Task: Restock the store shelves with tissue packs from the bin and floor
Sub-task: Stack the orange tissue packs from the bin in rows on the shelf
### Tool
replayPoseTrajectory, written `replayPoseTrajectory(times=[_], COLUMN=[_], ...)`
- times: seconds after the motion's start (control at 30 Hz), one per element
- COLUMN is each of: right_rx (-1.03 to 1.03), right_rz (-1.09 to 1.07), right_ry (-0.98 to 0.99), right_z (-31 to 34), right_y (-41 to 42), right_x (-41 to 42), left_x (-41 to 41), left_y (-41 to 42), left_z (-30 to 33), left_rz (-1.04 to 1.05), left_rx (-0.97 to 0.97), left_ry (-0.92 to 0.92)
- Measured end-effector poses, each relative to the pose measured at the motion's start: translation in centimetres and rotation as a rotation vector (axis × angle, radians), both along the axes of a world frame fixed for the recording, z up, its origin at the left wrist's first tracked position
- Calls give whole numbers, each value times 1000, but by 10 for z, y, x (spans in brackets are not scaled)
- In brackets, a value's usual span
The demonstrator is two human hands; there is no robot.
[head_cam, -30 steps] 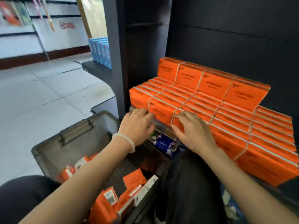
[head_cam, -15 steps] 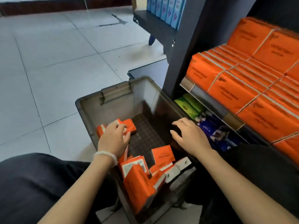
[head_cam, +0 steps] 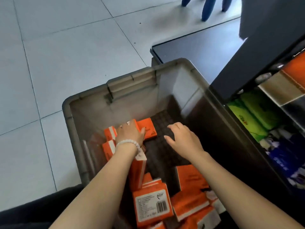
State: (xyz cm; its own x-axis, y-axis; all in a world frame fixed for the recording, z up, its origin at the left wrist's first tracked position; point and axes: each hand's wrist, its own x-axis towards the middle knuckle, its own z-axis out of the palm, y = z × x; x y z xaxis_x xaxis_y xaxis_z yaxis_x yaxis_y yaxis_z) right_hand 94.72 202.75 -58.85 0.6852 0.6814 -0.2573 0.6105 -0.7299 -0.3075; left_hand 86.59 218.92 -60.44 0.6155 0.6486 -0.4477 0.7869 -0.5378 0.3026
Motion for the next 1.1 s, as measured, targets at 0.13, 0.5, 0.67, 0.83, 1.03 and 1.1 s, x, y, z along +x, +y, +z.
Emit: replayPoseTrajectory(times=[0.13, 0.5, 0.67, 0.83, 1.03, 1.1], right_rx=[-77, -18, -33, -97, -200, -183], right_rz=[2, 126, 81, -46, -177, -207], right_ry=[88, 343, 299, 302, 239, 238], right_z=[-53, -140, -141, -132, -120, -119], right_y=[25, 75, 70, 32, -13, -17], right_x=[20, 37, 37, 30, 15, 14], left_x=[12, 18, 18, 17, 24, 24], left_y=[11, 20, 19, 8, 1, 1], left_z=[-38, -72, -73, -67, -51, -52], left_rz=[92, 152, 128, 93, 114, 85], left_rx=[-101, -97, -114, -150, -127, -122], left_ry=[92, 167, 147, 111, 19, 46])
